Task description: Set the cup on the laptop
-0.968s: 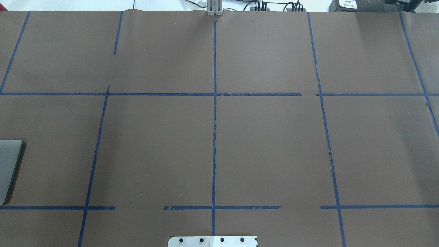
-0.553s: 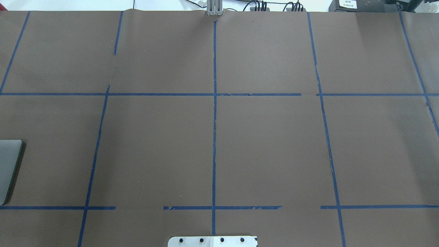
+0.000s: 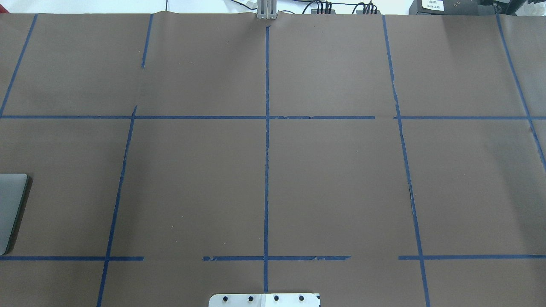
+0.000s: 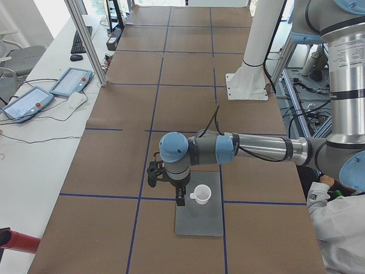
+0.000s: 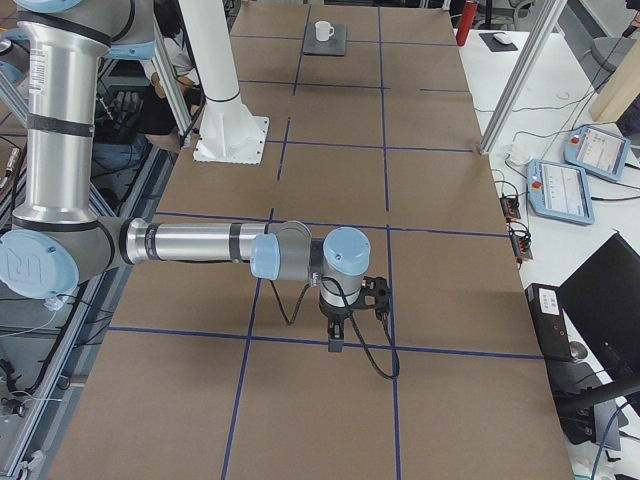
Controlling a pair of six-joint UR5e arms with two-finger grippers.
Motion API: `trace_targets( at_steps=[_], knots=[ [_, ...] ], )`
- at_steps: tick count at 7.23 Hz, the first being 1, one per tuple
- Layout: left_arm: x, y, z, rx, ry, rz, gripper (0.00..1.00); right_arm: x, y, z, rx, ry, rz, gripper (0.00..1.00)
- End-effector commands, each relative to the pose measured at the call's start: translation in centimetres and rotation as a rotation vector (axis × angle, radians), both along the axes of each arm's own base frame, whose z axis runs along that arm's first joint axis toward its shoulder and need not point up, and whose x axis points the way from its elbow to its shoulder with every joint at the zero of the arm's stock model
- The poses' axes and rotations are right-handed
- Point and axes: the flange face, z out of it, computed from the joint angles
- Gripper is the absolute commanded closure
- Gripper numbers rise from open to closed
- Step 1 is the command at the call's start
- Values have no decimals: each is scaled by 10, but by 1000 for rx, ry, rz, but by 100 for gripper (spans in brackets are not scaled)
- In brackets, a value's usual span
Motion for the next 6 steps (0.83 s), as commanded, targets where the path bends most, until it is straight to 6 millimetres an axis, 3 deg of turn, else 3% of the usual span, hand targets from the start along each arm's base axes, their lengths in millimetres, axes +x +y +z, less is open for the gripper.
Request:
trace_targets(
  at_steps=[1,6],
  knots=[
    [0,1,-3,1,3,-3,0,0,0,0,1,1,0,0],
    [1,-3,-2,4,4,1,0,0,0,0,1,0,0,0]
  ],
)
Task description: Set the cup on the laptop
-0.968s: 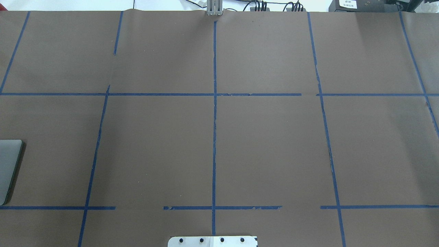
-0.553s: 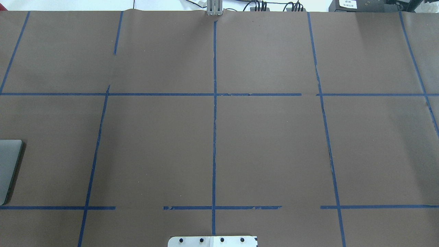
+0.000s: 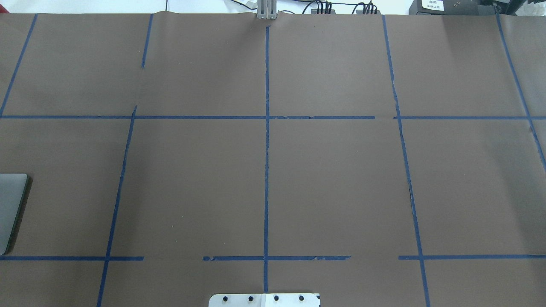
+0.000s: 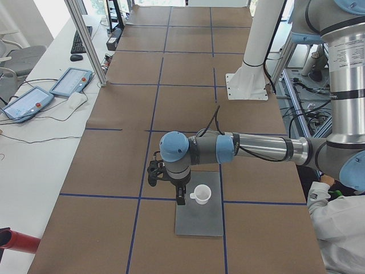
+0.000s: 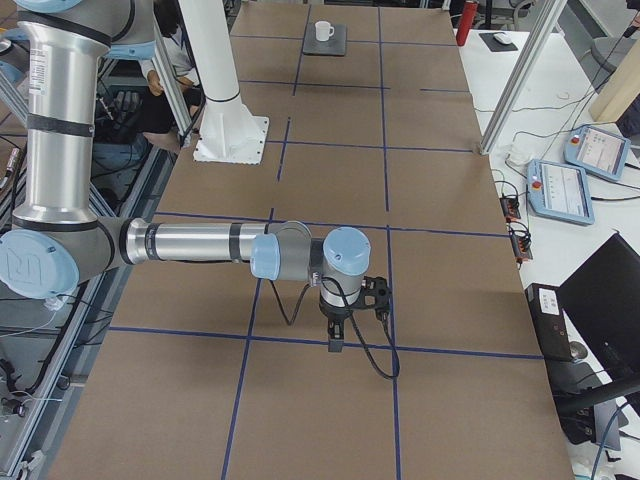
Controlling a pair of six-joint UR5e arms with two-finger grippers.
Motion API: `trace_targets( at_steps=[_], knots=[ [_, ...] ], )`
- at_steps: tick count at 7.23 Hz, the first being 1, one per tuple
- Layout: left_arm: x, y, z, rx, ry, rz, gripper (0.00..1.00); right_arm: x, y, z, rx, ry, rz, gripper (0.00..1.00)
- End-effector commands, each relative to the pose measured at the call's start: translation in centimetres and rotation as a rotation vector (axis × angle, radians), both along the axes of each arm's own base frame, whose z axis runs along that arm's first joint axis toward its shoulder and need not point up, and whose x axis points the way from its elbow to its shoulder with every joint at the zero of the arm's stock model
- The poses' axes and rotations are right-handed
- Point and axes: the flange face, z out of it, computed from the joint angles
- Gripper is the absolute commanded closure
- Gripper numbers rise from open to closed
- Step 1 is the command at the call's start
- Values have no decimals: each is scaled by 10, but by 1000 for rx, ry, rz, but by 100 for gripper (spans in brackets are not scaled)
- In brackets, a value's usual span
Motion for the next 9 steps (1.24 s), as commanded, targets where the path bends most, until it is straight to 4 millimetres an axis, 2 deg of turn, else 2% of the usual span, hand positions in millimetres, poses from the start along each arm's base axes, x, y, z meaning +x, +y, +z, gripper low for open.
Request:
trace_targets(
  at_steps=[1,2,3,4,9],
  knots=[
    [0,-6,-6,13,0,1,0,0,0,0,0,1,0,0],
    [0,-7,-5,16,0,3,0,0,0,0,0,0,0,0],
    [0,-7,-14,32,-1,3,0,0,0,0,0,0,0,0],
    [0,-7,-9,25,-1,4,0,0,-1,-1,2,0,0,0],
    [0,-18,-13,31,-7,3,0,0,0,0,0,1,0,0]
  ],
)
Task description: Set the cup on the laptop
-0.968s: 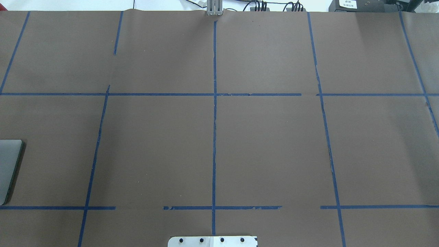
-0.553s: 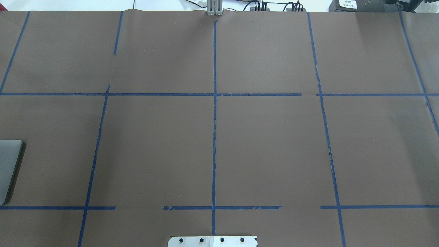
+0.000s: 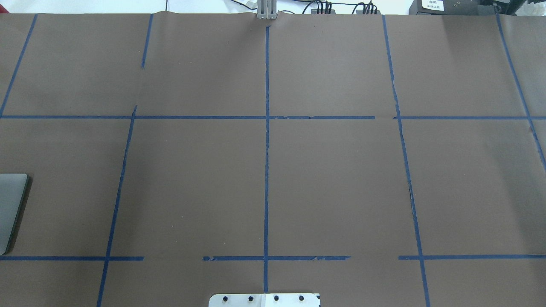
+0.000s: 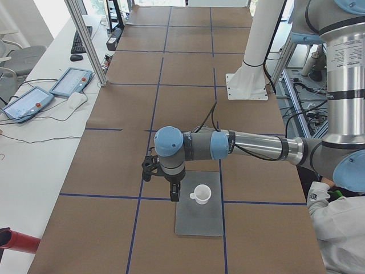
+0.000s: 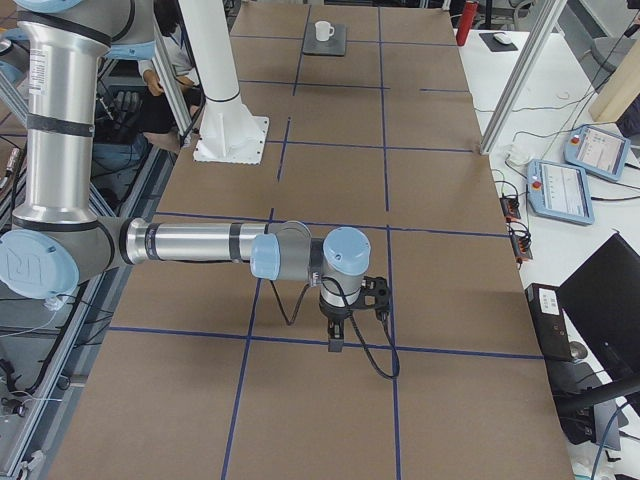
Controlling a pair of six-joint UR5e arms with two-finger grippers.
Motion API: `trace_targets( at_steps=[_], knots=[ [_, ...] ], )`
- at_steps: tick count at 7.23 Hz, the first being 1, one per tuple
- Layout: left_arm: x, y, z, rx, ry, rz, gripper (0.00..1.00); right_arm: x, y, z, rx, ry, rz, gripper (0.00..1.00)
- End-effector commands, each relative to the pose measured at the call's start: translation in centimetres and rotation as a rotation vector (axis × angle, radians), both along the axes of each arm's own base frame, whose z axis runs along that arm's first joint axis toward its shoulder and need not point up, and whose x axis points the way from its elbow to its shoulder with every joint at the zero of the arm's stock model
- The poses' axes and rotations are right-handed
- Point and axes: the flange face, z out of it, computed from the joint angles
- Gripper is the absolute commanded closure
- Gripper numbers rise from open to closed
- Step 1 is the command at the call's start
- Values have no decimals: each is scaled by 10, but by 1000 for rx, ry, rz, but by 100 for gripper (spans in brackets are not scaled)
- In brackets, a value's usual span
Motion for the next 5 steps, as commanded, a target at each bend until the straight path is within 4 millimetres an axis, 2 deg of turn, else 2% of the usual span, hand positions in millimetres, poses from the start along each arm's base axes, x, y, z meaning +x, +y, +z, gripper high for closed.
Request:
trace_targets(
  at_steps=[1,3,5],
  knots=[
    [0,-2,1,0,-1,0,0,0,0,0,-1,1,0,0],
    [0,-2,-2,6,2,1,0,0,0,0,0,0,0,0],
    [0,-6,-14,30,4,0,0,0,0,0,0,0,0,0]
  ],
)
